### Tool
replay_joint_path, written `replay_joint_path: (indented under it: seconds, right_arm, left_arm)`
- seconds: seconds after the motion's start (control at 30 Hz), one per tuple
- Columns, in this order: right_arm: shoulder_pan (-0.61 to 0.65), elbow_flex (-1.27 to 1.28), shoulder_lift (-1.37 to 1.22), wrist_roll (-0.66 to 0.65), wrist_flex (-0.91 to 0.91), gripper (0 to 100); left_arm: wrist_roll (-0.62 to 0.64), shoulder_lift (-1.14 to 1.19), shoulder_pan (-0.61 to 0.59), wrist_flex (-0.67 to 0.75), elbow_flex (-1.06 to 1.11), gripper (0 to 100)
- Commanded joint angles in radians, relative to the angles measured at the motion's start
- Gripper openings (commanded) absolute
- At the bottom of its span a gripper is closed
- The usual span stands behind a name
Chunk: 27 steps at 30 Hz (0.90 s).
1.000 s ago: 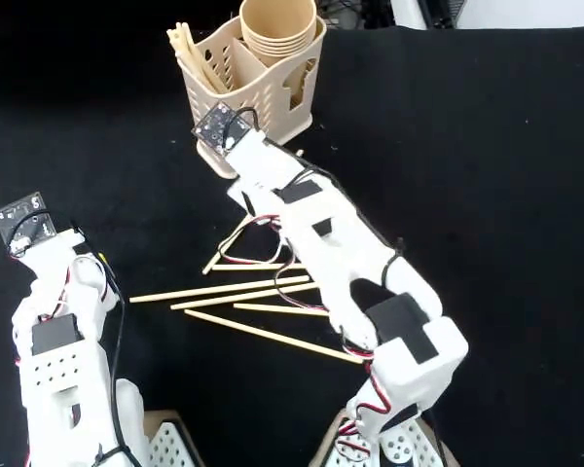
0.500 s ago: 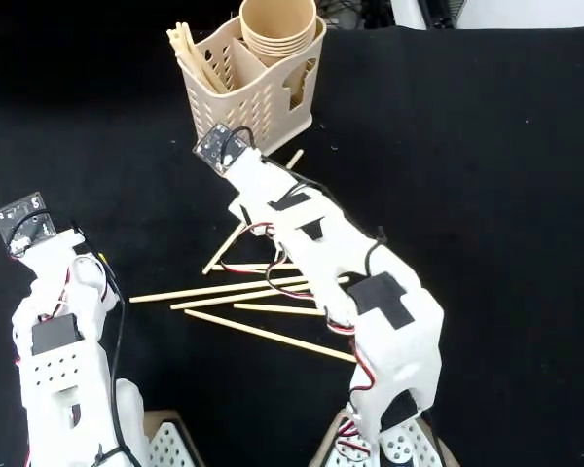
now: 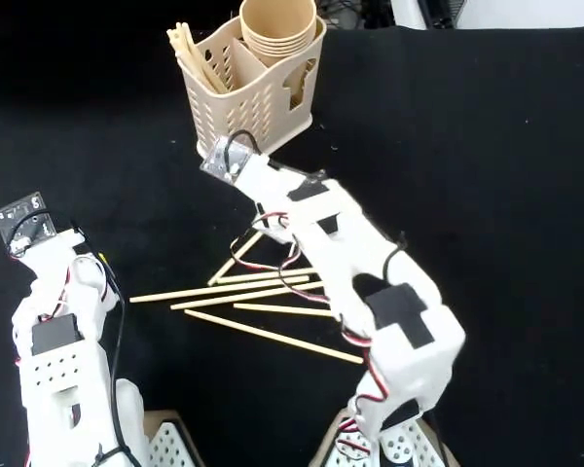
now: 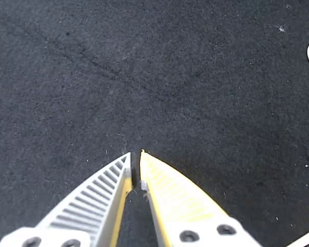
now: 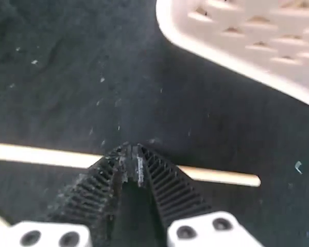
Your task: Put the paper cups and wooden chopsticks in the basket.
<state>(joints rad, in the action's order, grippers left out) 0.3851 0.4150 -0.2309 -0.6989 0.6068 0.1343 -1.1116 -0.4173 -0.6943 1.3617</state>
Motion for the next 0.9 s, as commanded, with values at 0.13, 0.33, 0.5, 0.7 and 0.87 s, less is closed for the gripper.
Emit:
replay_joint_path:
  seconds: [0.13,0.33,0.5,0.7,0.87]
  right_arm:
    - [-0.051,0.001,0.062,0.080,-0.147,1.3]
    - [-0.068,-0.012,-0.116,0.081,-0.272,1.3]
    - [-0.092,-0.022,-0.122,-0.051,-0.155,1.3]
    - [-0.086,-0.022,-0.008,-0.170,0.115,1.3]
    - [-0.086,-0.016,0.051,-0.224,0.305,1.3]
  left_arm:
    - [0.006,-0.006,-0.007,0.015,-0.045,5]
    - [0.006,-0.006,-0.008,0.014,-0.045,5]
    - [0.006,-0.006,-0.008,0.014,-0.045,5]
    - [0.006,-0.006,-0.008,0.015,-0.045,5]
    - [0.006,-0.006,-0.008,0.015,-0.045,5]
